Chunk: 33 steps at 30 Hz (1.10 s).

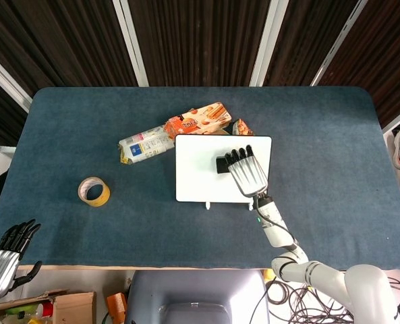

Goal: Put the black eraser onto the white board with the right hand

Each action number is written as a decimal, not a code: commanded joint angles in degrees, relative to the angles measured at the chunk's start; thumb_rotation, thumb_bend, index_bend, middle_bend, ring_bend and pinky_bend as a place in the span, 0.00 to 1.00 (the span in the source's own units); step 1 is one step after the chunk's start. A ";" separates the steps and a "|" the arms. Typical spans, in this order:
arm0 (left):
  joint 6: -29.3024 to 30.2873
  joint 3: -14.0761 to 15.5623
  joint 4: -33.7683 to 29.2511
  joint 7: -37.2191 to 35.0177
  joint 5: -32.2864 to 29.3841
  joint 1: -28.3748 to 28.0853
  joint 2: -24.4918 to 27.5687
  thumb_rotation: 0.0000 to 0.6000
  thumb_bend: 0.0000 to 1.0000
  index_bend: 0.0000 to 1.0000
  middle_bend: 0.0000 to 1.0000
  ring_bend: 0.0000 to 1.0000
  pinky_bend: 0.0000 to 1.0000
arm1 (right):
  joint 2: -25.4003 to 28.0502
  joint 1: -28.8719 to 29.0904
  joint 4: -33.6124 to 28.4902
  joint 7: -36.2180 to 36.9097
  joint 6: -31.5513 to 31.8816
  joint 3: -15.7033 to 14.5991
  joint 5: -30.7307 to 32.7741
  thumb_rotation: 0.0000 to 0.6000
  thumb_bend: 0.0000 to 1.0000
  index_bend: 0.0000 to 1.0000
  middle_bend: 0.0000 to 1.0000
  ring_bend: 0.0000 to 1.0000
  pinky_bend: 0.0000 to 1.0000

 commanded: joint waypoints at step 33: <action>-0.49 -3.34 -5.31 8.92 -6.08 1.54 -0.34 1.00 0.38 0.00 0.01 0.00 0.05 | 34.39 -37.13 -37.22 21.20 26.31 -22.81 -1.04 1.00 0.24 0.00 0.00 0.00 0.00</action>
